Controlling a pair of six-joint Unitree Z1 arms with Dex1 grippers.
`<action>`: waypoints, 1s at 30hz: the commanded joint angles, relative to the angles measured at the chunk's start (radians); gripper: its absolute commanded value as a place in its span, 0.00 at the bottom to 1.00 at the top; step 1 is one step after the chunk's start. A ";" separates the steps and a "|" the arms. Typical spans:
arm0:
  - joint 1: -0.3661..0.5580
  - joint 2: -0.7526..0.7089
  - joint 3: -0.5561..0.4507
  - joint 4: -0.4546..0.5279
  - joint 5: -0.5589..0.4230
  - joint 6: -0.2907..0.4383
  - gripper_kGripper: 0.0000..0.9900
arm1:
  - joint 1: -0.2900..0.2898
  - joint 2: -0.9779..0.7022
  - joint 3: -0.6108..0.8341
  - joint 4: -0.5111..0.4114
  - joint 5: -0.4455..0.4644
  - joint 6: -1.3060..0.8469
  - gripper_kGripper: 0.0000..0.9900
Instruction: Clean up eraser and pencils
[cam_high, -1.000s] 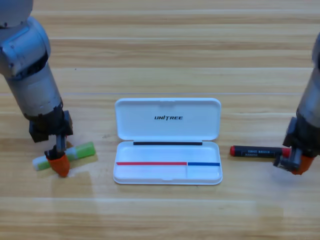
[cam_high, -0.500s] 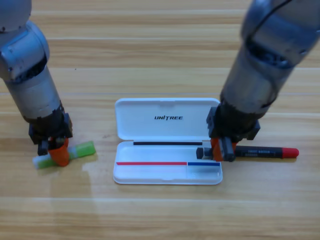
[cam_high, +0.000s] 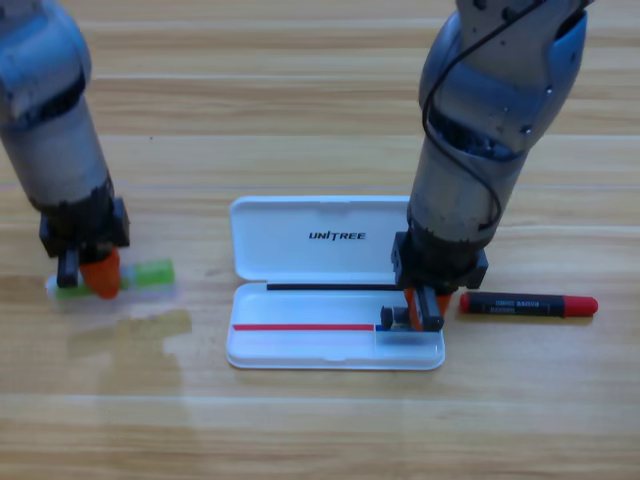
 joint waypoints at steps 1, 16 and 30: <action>0.008 -0.060 -0.060 0.079 0.019 -0.017 0.00 | -0.010 0.087 0.003 0.018 -0.011 -0.005 0.00; -0.033 -0.109 -0.120 0.173 0.028 -0.044 0.00 | -0.014 0.076 -0.006 0.020 -0.054 0.027 0.85; -0.313 -0.049 -0.373 0.329 -0.001 -0.106 0.00 | -0.068 -0.327 0.198 0.104 0.005 0.036 1.00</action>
